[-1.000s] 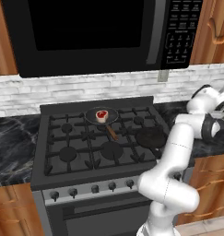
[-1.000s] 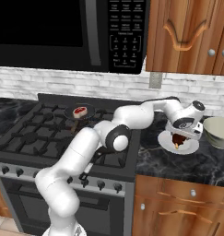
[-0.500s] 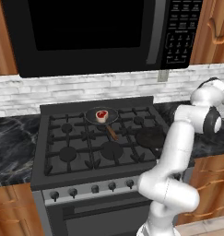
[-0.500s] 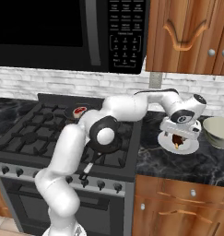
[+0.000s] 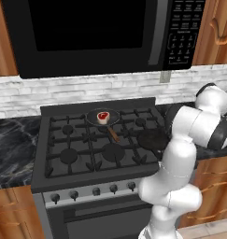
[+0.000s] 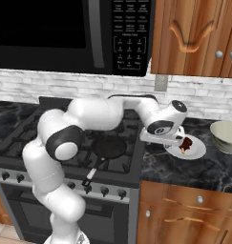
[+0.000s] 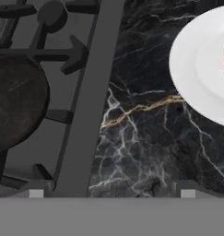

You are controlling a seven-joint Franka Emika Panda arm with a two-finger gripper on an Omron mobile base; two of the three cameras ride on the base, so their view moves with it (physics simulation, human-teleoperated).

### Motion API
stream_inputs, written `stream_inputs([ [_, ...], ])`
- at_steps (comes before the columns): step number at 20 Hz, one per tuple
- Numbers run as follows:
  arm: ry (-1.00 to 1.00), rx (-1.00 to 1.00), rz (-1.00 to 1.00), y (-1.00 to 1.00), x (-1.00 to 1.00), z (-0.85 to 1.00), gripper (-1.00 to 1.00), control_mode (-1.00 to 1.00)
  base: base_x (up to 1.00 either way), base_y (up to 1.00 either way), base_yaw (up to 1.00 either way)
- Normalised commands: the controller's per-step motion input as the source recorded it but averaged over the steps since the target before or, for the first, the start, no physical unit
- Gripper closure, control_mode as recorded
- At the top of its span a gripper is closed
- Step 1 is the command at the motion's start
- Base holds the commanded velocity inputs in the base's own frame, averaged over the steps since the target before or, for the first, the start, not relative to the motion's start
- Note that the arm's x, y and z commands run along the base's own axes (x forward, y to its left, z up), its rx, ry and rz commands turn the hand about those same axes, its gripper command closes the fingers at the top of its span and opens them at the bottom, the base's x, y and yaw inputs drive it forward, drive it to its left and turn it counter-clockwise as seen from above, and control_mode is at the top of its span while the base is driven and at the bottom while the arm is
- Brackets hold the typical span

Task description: Place one of the steaks on the plate and the other in the bowl. Then place the bowl in the fridge.

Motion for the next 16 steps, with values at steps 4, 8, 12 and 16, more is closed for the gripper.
stream_inputs([
  [4, -0.13, 0.00, 0.00, 1.00, -0.42, 0.36, -1.00, -1.00, 0.00, 0.00, 0.00],
  [8, -0.02, 0.00, 0.04, 1.00, -0.23, 0.56, -1.00, -1.00, 0.00, 0.00, 0.00],
  [12, 0.00, 0.00, 0.05, 1.00, -0.32, 0.49, -1.00, -1.00, 0.00, 0.00, 0.00],
  [16, 0.00, 0.00, 0.03, 1.00, -0.39, 0.19, -1.00, -1.00, 0.00, 0.00, 0.00],
])
